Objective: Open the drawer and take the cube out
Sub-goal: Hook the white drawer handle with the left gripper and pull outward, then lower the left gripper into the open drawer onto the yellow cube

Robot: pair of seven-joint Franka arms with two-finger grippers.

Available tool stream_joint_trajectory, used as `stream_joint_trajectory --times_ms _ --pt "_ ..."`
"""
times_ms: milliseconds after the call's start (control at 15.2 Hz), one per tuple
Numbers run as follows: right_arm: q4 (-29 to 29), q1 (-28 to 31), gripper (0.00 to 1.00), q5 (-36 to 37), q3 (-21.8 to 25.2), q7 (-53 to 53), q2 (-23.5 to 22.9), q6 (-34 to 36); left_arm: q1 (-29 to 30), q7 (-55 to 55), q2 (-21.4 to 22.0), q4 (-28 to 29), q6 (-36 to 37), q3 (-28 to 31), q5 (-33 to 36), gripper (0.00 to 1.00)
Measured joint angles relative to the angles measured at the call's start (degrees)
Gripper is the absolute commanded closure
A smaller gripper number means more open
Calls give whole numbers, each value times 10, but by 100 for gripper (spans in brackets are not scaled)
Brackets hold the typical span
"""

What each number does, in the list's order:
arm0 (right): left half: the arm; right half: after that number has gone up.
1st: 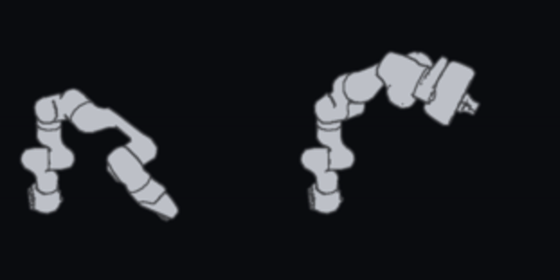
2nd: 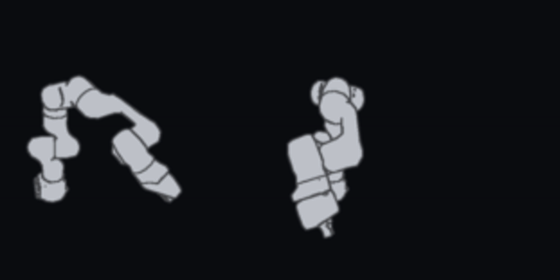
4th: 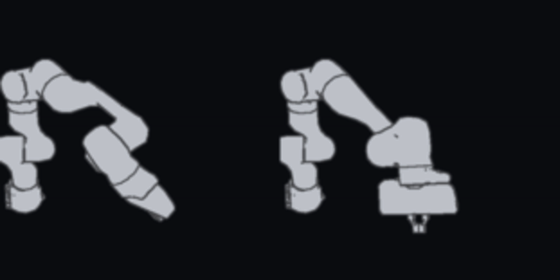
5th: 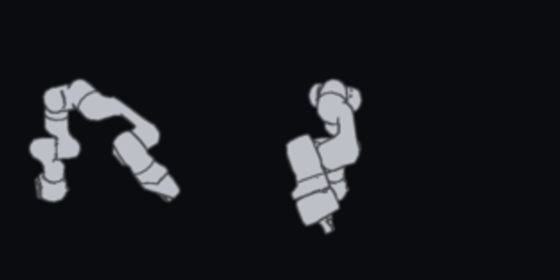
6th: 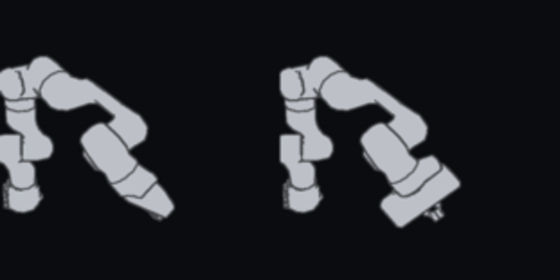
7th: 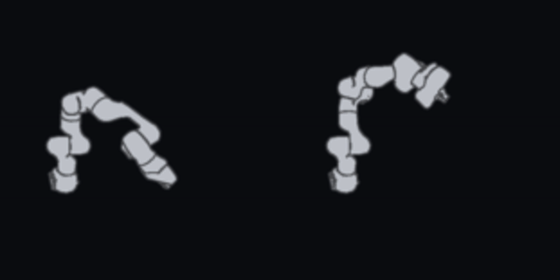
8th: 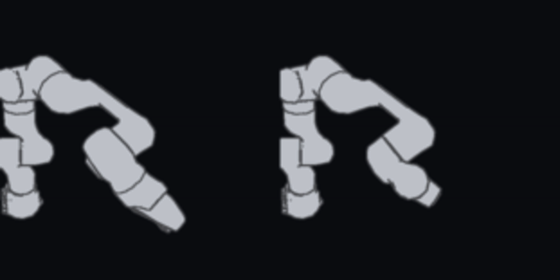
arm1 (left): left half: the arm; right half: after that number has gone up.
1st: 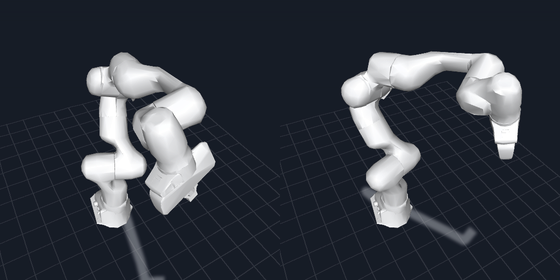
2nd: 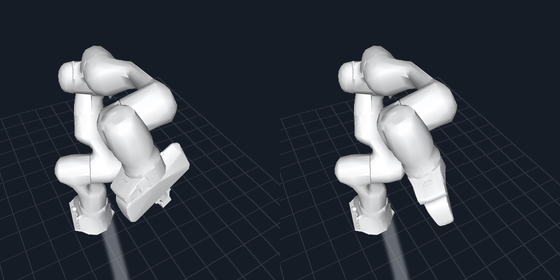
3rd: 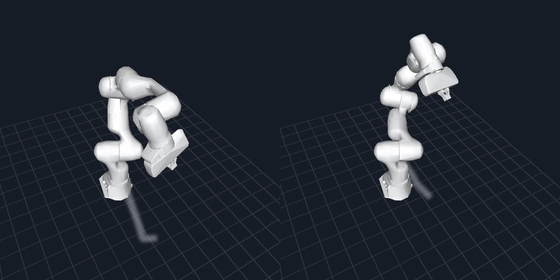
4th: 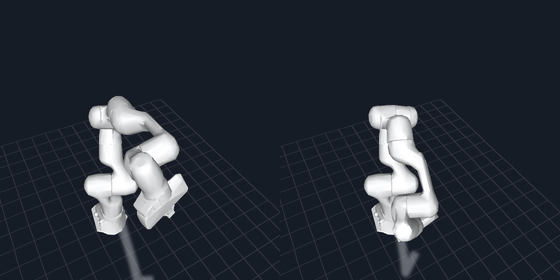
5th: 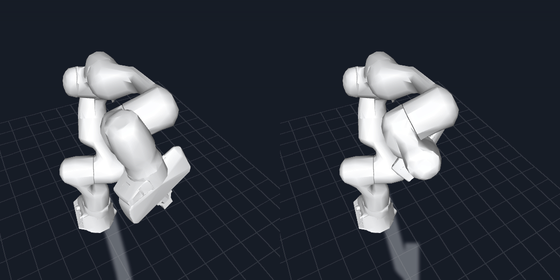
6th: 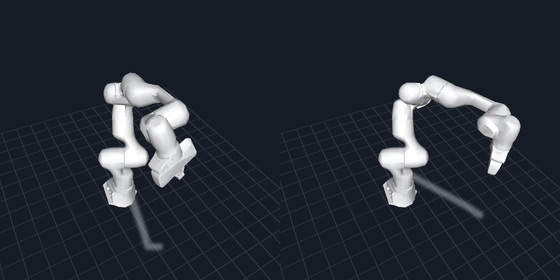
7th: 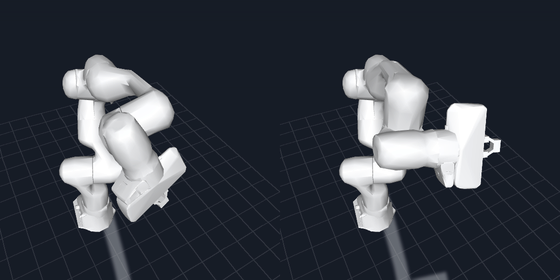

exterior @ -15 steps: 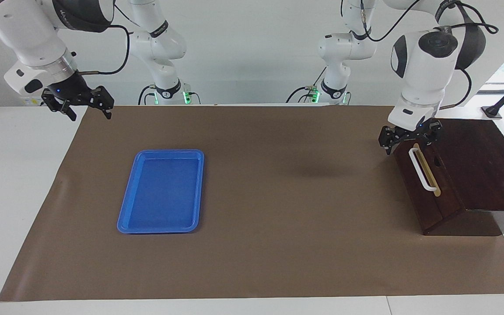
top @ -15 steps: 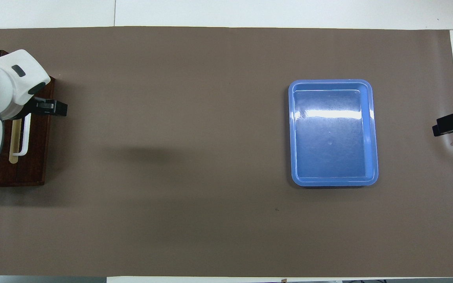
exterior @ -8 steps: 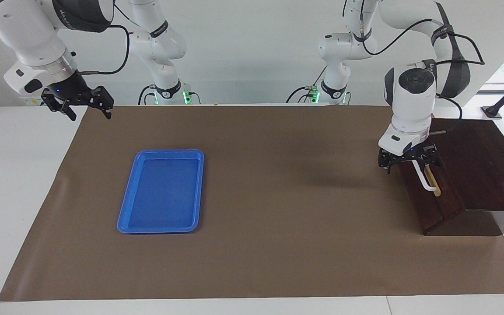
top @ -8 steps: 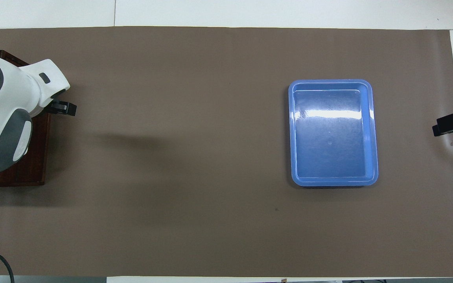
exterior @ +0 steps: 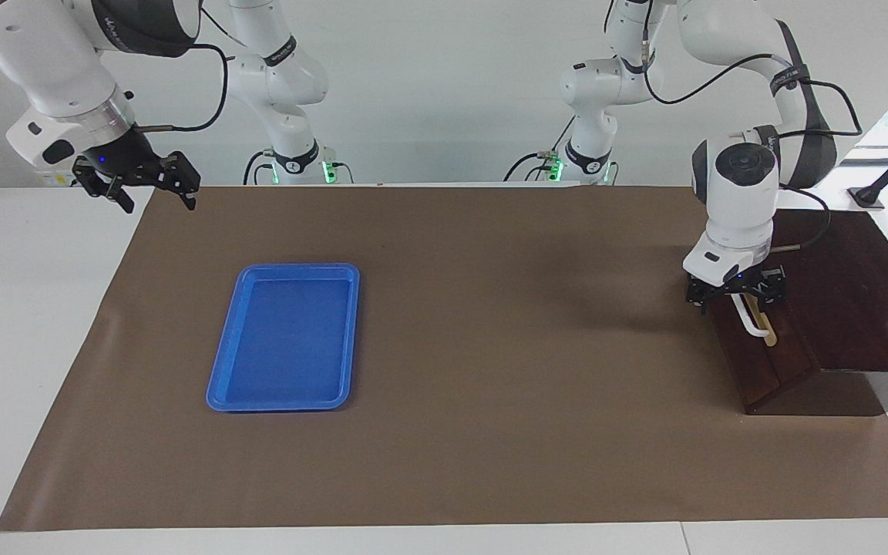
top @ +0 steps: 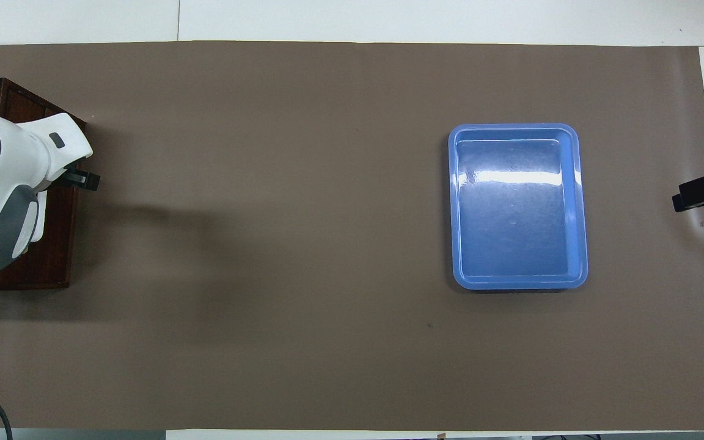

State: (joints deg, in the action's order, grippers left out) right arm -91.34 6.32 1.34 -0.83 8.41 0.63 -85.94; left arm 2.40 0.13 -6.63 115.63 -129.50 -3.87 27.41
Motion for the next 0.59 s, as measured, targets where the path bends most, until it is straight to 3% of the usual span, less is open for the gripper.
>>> stream_joint_trajectory --times_ms 593 --pt "0 0 0 0 0 0 0 0 -5 2 0 25 -14 -6 0 0"
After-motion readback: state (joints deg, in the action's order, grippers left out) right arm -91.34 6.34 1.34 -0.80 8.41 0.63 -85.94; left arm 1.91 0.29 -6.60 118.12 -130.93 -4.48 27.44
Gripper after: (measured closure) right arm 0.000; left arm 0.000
